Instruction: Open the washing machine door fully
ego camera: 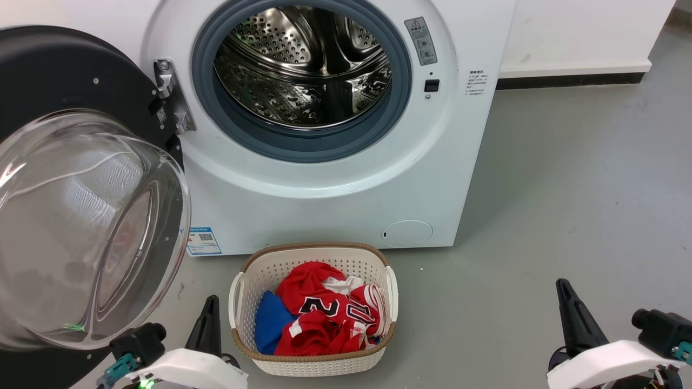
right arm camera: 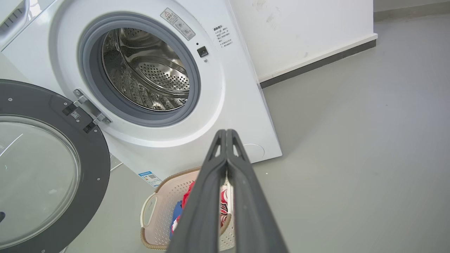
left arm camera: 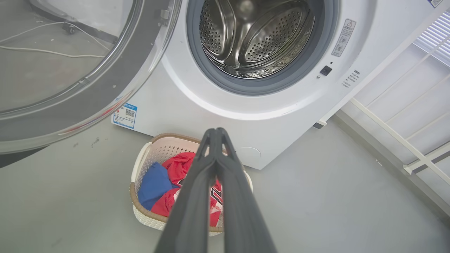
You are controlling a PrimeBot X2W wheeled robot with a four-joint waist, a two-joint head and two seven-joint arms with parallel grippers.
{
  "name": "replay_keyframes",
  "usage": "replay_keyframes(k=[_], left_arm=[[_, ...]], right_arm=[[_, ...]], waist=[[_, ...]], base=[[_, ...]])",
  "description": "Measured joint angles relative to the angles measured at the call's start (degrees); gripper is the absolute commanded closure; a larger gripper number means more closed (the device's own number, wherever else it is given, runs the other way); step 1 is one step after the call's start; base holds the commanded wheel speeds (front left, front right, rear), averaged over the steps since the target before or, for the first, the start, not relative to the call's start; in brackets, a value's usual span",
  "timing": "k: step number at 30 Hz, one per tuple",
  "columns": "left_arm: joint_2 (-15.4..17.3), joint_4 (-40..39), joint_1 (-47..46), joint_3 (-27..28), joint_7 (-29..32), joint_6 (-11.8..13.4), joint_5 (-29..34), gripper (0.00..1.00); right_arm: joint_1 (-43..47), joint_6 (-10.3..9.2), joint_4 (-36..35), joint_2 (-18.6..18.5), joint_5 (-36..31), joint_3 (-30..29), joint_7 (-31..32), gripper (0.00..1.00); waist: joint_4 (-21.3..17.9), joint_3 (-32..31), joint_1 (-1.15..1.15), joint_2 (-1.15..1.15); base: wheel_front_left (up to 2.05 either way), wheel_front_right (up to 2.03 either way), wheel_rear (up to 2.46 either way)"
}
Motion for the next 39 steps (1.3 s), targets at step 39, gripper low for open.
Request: replay_keyframes(k=[39], left_arm=[[-2.1, -1.1, -2.4, 6.9, 8.4, -4.0, -29.9, 1.0]], right_arm=[[-4.1, -0.01, 3.4, 0.3, 34.3, -2.6, 5.3, 1.0]], waist=[[1.1, 0.7, 0.0, 0.0]], base=[[0.0, 0.0, 0.0]])
